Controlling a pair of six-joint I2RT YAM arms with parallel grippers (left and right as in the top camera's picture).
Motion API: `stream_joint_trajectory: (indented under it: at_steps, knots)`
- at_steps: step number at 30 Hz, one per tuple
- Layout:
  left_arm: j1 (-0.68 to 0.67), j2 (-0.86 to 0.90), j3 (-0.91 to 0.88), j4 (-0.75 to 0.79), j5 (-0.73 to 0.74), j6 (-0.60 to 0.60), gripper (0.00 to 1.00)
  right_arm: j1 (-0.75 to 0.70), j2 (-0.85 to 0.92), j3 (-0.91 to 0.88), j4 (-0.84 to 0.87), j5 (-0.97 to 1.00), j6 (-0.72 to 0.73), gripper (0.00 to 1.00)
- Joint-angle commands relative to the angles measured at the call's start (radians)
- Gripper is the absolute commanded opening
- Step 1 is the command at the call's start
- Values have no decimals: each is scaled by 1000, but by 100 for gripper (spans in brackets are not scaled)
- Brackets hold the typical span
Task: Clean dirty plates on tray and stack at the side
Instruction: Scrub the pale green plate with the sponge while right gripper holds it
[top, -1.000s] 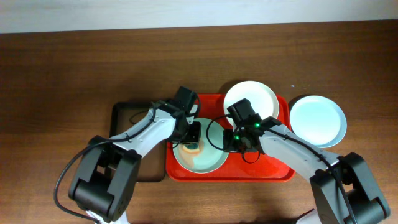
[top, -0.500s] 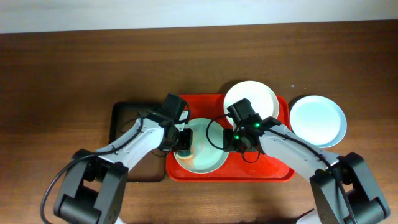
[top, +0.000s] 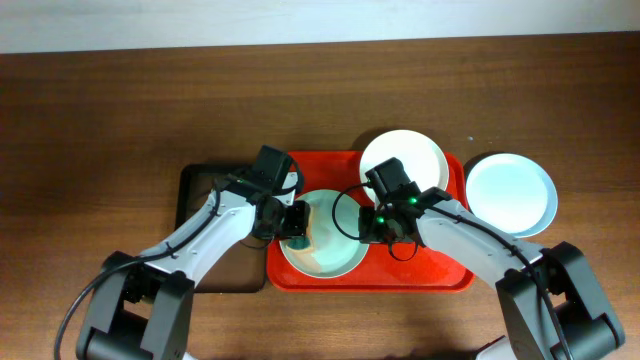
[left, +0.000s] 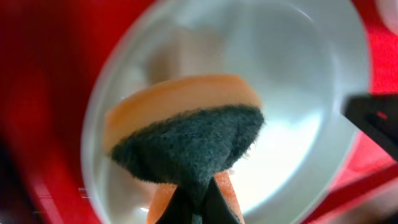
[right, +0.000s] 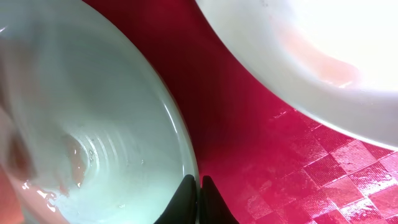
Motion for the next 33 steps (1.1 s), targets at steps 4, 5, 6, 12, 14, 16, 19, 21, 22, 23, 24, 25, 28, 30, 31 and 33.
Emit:
stream_joint_trajectory:
  at_steps: [4, 5, 6, 12, 14, 16, 19, 21, 22, 23, 24, 25, 28, 30, 31, 33]
  knots:
    - [-51, 0, -45, 61, -136, -62, 0, 3, 26, -5, 5, 2, 5, 4]
    - [-69, 14, -57, 79, -171, -91, 0, 3, 26, -5, 5, 2, 5, 4]
    - [-85, 35, -67, 98, -184, -112, 0, 3, 26, -5, 4, 2, 4, 4]
    - [-135, 134, -43, 145, 48, -74, 0, 3, 26, -5, 4, 2, 5, 4]
    - [-120, 109, 19, 101, 132, -27, 0, 3, 26, -5, 4, 2, 4, 4]
    - [-87, 41, 79, 10, 102, 0, 0, 3, 26, -5, 4, 2, 5, 4]
    - [-79, -28, 86, -26, -59, -1, 0, 3, 26, -5, 4, 2, 4, 4]
    - [-80, -25, 82, -47, -152, -1, 0, 3, 26, -5, 4, 2, 5, 4]
    - [-80, -22, 81, -46, -188, -2, 0, 3, 26, -5, 4, 2, 5, 4]
    - [-80, -19, 81, -45, -196, -4, 0, 3, 26, -5, 4, 2, 4, 4]
    - [-80, -14, 79, -45, -206, -5, 0, 3, 26, -5, 4, 2, 4, 4]
    - [-80, -5, 77, -44, -212, -4, 0, 3, 26, -5, 4, 2, 4, 4]
    - [-80, 72, 76, -30, -210, -5, 0, 3, 26, -5, 4, 2, 5, 4]
    - [-80, 135, 76, -3, -182, -4, 0, 3, 26, -5, 4, 2, 5, 4]
    - [-80, 167, 76, 16, -144, -4, 0, 3, 26, -5, 4, 2, 5, 4]
    - [-80, 208, 76, 45, -27, -4, 0, 3, 26, -5, 4, 2, 5, 4]
